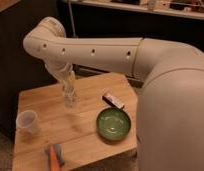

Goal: Stand the bottle upright

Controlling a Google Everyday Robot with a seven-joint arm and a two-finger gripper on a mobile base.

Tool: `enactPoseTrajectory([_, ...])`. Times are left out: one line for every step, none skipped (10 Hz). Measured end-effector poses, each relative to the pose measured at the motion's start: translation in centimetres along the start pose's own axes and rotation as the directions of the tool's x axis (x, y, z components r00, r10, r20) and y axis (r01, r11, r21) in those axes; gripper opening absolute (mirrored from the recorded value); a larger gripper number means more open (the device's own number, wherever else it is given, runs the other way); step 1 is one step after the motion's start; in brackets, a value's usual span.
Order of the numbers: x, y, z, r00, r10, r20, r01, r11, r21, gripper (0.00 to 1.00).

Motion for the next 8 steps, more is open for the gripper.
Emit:
enactPoseTrajectory([0.5,-0.2,0.9,1.000,-0.011,0.005,0.011,1.000,0.000,0.14])
enactPoseTrajectory([0.7,0.1,1.4,1.000,-0.021,0.010,0.021,1.000,-0.005,0.14])
enactPoseTrajectory([0.7,0.5,1.7,0.999,-0.029,0.016,0.029,1.000,-0.008,0.14])
enactPoseTrajectory([0.6,0.7,2.0,0.999,-0.041,0.023,0.042,0.999,-0.010,0.14])
enactPoseTrajectory([0.6,1.0,2.3,0.998,-0.052,0.029,0.053,0.999,-0.011,0.14])
enactPoseTrajectory([0.6,1.2,2.7,0.997,-0.067,0.035,0.068,0.998,-0.012,0.14])
enactPoseTrajectory([0.3,1.3,3.0,0.996,-0.084,0.039,0.085,0.996,-0.011,0.14])
enactPoseTrajectory([0.0,1.6,3.7,0.993,-0.113,0.042,0.113,0.994,-0.007,0.14])
